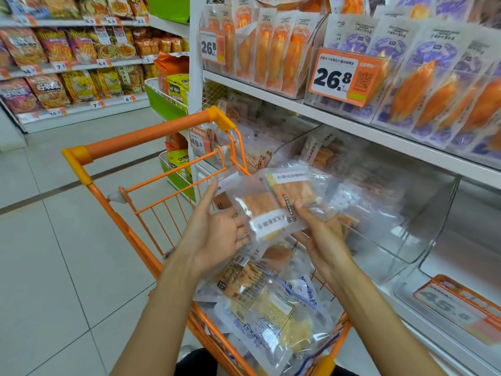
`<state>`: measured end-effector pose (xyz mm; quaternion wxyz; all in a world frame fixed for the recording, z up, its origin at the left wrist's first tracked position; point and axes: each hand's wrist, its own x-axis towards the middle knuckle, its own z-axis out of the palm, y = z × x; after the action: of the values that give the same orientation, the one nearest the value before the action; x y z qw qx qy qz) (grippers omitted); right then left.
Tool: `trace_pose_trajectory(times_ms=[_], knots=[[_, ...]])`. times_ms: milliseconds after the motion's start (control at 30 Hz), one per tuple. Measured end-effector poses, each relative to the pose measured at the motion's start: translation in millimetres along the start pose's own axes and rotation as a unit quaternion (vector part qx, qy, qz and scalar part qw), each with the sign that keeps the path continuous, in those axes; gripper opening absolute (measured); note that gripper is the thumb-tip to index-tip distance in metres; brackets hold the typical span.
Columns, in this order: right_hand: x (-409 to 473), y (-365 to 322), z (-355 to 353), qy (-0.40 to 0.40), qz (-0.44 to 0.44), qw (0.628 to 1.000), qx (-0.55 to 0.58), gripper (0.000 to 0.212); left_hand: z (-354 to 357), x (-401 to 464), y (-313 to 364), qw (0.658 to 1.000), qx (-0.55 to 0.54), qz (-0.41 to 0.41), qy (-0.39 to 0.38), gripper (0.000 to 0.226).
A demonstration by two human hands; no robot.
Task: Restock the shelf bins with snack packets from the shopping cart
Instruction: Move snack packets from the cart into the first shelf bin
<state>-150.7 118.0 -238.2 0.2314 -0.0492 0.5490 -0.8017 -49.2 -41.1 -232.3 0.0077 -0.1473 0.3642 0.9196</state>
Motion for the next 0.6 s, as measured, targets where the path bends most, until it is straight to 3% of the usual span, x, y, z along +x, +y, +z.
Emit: trace_pose_trajectory(times_ms=[100, 167, 267, 367, 500, 600], knots=[[2.5, 8.1, 6.0, 0.061, -0.048, 0.997, 0.015, 0.043, 20.2, 8.0, -20.6, 0.997, -0.074, 0.034, -0.017, 0.051], [2.7, 9.9, 8.4, 0.066, -0.058, 0.996, 0.010, 0.049, 21.8, 15.9, -25.6, 0.996, -0.065, 0.052, 0.043, 0.042], [0.4, 7.6, 6.4, 0.049, -0.076, 0.995, -0.040, 0.045, 16.3, 20.5, -22.0, 0.995, -0.037, 0.053, 0.080, 0.070], [-0.9, -2.3, -2.7, 0.014, -0.097, 0.986, -0.133, 0.032, 0.0, 17.2, -12.0, 0.989, 0.084, 0.062, 0.107, 0.076], [-1.8, -22.7, -22.5, -0.062, -0.086, 0.976, -0.192, 0.034, -18.1, 7.4, 7.5, 0.942, 0.243, 0.093, 0.211, 0.115], [-3.7, -29.6, -28.4, -0.136, -0.071, 0.961, -0.229, 0.043, -23.2, 2.1, 18.7, 0.910, 0.276, 0.132, 0.278, 0.064]])
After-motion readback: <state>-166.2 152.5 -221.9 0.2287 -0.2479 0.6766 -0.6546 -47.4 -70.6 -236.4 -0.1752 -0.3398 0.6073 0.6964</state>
